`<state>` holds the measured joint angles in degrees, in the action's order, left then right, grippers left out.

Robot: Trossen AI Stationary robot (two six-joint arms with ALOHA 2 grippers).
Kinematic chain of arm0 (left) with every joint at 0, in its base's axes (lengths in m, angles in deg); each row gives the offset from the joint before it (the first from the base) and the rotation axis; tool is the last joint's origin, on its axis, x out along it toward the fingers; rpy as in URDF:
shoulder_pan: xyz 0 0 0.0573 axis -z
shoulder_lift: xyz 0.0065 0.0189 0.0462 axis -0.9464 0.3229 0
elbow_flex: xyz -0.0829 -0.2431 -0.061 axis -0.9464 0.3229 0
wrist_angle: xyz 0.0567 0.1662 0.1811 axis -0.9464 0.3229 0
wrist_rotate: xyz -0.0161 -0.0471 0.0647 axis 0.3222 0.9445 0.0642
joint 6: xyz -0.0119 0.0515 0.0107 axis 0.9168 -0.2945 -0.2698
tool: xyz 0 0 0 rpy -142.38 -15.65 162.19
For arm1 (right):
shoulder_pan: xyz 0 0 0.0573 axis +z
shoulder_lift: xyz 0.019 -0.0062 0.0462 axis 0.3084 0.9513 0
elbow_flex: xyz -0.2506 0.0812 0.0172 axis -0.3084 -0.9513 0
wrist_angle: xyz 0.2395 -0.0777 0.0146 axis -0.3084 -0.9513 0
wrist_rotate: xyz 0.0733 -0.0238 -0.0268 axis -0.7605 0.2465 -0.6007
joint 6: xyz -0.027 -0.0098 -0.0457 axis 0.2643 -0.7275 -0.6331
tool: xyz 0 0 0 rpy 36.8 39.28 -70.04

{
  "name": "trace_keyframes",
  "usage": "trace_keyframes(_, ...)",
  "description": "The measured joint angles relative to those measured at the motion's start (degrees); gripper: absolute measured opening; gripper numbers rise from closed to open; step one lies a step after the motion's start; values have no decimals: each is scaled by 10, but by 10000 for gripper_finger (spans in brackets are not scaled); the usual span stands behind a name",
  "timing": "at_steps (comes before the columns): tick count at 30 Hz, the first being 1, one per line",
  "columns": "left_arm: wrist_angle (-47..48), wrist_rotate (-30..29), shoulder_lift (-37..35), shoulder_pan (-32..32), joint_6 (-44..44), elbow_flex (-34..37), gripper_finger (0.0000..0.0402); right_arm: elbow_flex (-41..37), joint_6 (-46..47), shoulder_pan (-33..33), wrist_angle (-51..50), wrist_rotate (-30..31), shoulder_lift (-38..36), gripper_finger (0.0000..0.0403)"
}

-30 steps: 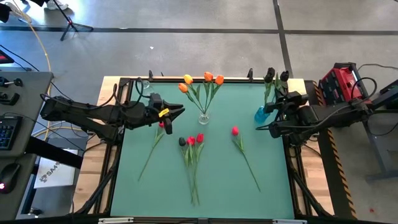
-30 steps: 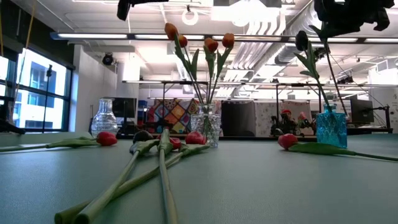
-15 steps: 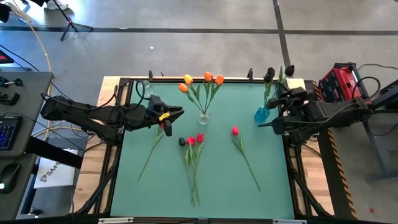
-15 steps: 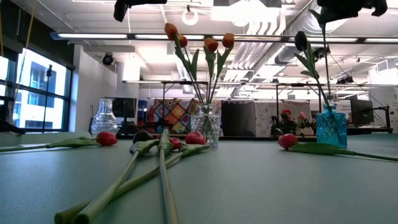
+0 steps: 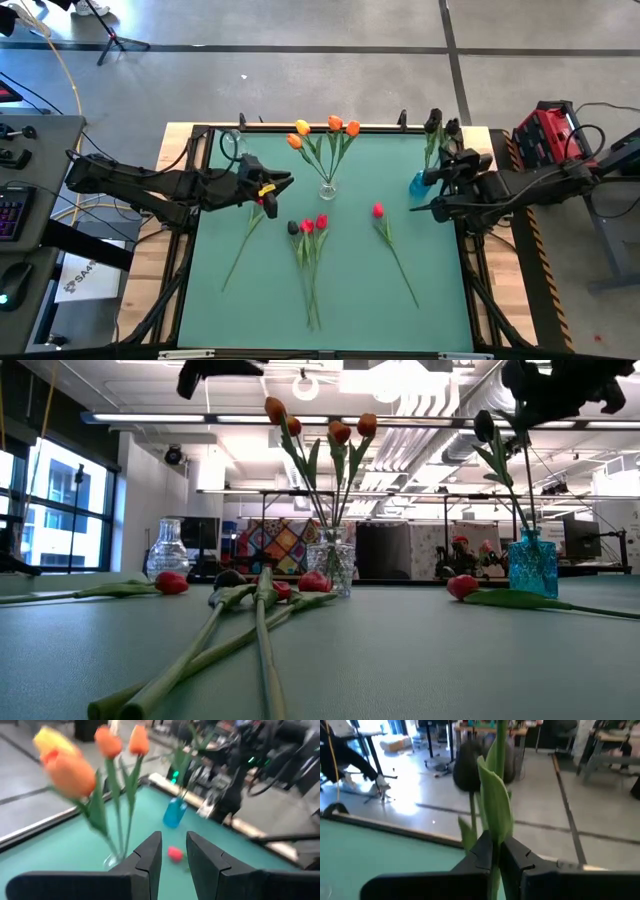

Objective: Sort flowers into vase by color
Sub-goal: Put the black tulip into the blue vase

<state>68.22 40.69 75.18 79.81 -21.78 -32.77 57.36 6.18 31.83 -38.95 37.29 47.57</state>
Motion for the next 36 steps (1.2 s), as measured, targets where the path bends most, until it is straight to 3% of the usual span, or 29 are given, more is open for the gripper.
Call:
trace_keyframes(4,54,10,0,0,7,0,79,-2,2,1,1,-63,-4,54)
trace_keyframes(9,86,15,0,0,28,0,96,-2,2,5,11,-105,-17,139)
trace_keyframes(16,159,23,0,0,59,0,114,57,-23,4,4,-100,-42,225)
trace_keyframes(21,213,69,2,10,93,6,115,146,-66,4,4,-89,-46,238)
trace_keyframes(27,212,112,3,22,153,54,115,229,-92,4,3,-130,-46,238)
trace_keyframes(32,189,117,3,34,182,77,115,205,-91,-1,-10,-134,-45,238)
trace_keyframes(36,186,117,3,46,189,77,115,164,-43,-4,-6,-181,-39,238)
